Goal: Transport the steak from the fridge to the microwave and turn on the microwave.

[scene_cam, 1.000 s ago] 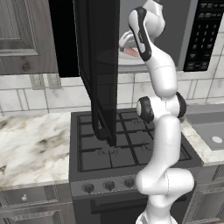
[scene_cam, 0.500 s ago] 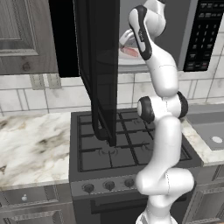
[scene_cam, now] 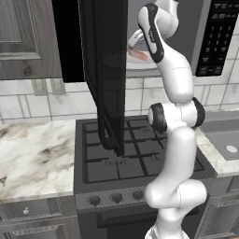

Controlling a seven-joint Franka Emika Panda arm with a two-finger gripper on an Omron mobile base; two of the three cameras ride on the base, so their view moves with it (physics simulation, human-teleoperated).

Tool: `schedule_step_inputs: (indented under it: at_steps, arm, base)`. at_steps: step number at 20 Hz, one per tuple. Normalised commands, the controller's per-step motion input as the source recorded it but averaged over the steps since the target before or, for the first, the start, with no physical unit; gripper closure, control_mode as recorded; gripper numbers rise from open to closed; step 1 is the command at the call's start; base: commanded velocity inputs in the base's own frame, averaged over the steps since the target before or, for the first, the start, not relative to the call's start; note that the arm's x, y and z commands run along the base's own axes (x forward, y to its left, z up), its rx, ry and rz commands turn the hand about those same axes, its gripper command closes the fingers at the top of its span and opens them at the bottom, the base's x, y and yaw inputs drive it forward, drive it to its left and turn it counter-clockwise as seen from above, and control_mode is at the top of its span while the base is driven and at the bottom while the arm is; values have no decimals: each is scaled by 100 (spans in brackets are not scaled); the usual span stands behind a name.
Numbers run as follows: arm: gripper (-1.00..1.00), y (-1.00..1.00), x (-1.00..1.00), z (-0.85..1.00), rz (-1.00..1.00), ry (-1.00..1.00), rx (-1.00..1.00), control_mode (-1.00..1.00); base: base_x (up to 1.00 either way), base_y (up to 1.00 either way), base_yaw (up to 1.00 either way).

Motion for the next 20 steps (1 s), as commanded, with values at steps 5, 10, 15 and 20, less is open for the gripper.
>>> schedule_step_inputs:
  at_steps: [5,10,15,20]
  arm:
    - [-100,8,-30,-17,-5,-15,0,-100]
    - [-100,1,-26,-28,-18,-14,0,-100]
    - [-100,6,-25,-32,-26,-19,3,-100]
    - [-100,5,-27,-6,-28,-13,12,-100]
  base:
    - [0,0,0]
    - [0,0,0]
    - [0,0,0]
    - [0,0,0]
